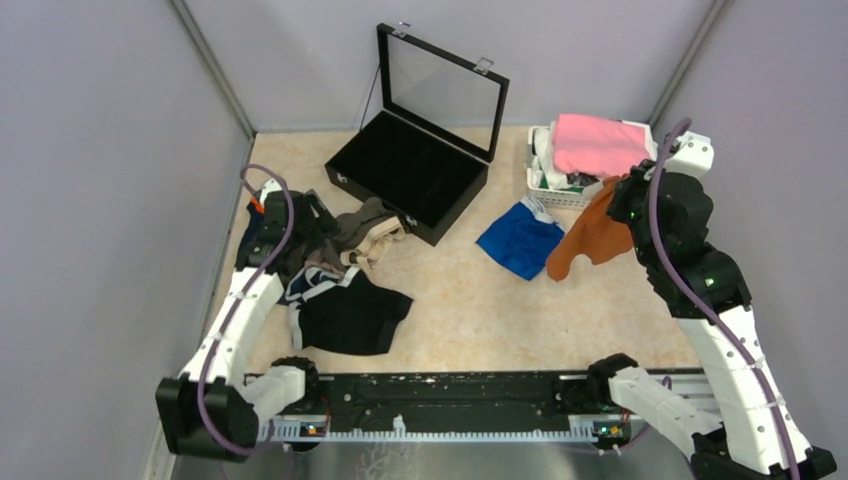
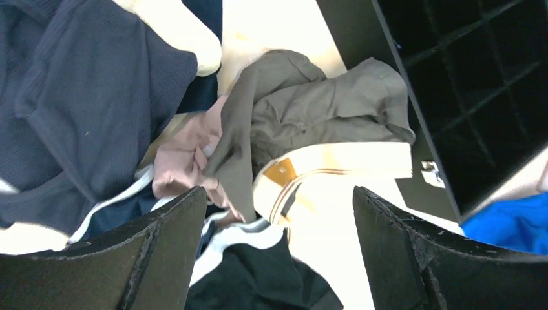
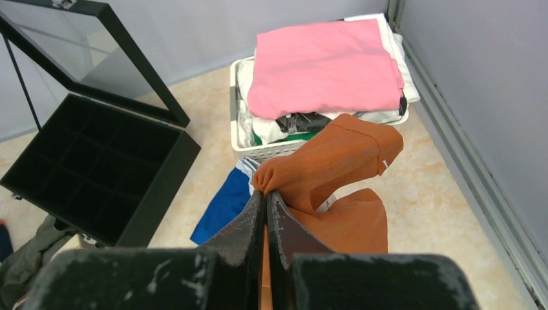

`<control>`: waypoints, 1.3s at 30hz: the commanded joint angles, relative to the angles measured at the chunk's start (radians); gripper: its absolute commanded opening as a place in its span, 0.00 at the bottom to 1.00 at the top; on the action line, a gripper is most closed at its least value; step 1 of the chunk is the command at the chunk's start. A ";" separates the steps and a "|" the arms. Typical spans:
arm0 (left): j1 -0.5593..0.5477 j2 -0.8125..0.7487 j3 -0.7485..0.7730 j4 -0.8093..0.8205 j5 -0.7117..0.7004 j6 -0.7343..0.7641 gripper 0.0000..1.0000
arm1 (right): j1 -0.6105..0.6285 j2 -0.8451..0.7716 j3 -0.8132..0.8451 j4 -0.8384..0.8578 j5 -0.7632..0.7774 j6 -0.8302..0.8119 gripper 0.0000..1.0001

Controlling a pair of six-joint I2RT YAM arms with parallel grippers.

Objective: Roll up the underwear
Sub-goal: Move the underwear to the corner of the board.

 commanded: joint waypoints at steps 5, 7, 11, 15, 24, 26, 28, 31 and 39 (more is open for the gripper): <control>-0.002 -0.152 -0.032 -0.528 -0.022 -0.270 0.88 | -0.006 -0.010 -0.044 0.060 -0.036 0.029 0.00; -0.002 -0.184 -0.069 -0.575 0.012 -0.304 0.88 | -0.006 -0.008 -0.054 0.066 -0.041 0.031 0.00; -0.003 -0.290 -0.153 -0.568 0.056 -0.359 0.85 | -0.006 -0.001 -0.066 0.078 -0.054 0.035 0.00; -0.003 -0.320 -0.213 -0.518 0.074 -0.377 0.81 | -0.006 0.002 -0.071 0.084 -0.055 0.036 0.00; -0.002 -0.042 -0.341 -0.142 0.090 -0.392 0.65 | -0.006 0.001 -0.067 0.072 -0.055 0.039 0.00; -0.002 0.052 -0.320 -0.072 0.060 -0.372 0.53 | -0.006 -0.004 -0.066 0.068 -0.052 0.036 0.00; 0.000 0.147 -0.264 -0.059 0.009 -0.375 0.49 | -0.006 -0.004 -0.062 0.062 -0.053 0.033 0.00; 0.001 0.268 -0.181 0.009 -0.053 -0.359 0.48 | -0.006 -0.005 -0.058 0.051 -0.056 0.029 0.00; 0.047 0.569 0.124 0.028 -0.245 -0.342 0.51 | -0.006 -0.017 -0.040 0.021 -0.063 0.020 0.00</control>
